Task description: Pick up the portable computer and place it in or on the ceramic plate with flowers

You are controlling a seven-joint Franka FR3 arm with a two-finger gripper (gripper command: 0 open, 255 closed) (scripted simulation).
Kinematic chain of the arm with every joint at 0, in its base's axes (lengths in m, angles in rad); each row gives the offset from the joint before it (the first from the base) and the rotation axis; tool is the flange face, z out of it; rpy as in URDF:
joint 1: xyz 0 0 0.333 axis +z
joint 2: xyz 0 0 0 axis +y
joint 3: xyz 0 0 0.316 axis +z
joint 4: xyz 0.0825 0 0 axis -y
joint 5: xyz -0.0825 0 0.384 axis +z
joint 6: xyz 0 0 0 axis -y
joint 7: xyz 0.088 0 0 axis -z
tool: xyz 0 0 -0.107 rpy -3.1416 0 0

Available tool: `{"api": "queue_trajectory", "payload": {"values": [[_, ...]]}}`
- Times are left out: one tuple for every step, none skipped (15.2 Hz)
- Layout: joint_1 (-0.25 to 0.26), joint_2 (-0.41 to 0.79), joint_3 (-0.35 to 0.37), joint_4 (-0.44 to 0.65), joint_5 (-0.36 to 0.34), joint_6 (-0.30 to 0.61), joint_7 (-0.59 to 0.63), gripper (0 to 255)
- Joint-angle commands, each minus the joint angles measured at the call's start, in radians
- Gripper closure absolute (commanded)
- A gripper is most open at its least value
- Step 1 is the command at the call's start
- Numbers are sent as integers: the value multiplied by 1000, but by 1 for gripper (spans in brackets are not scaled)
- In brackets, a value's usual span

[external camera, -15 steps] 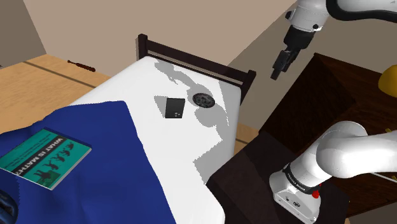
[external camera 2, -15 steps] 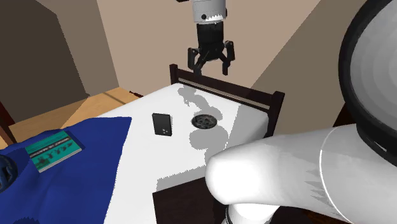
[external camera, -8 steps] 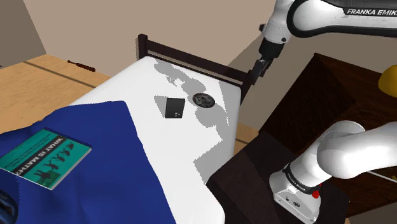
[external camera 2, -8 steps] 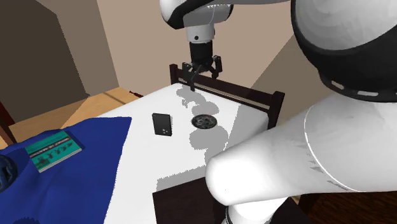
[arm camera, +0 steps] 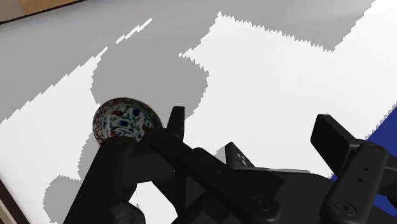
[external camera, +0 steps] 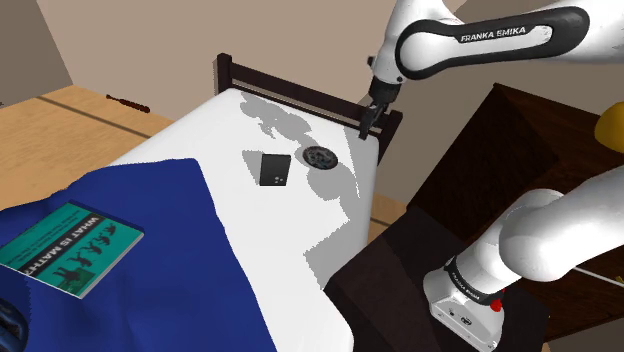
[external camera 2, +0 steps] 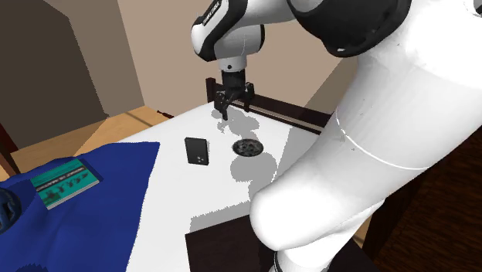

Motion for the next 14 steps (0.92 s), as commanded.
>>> {"api": "queue_trajectory", "payload": {"values": [[8,71,0,20,6,53,-21,0],[11,108,0,36,9,76,-32,0],[14,145,0,52,12,98,-43,0],[17,183,1,70,15,118,-54,0],[20,220,2,88,18,138,-65,0],[22,258,3,108,22,156,-76,0],[24,296,5,130,25,173,-87,0],[27,333,7,152,29,189,-97,0],[29,371,10,175,32,203,-108,0],[31,408,12,200,35,217,-118,0],[32,446,16,226,38,229,-128,0],[34,483,19,253,40,240,-138,0],[36,521,22,281,42,250,-148,0],[37,558,26,310,44,259,-157,0]]}}
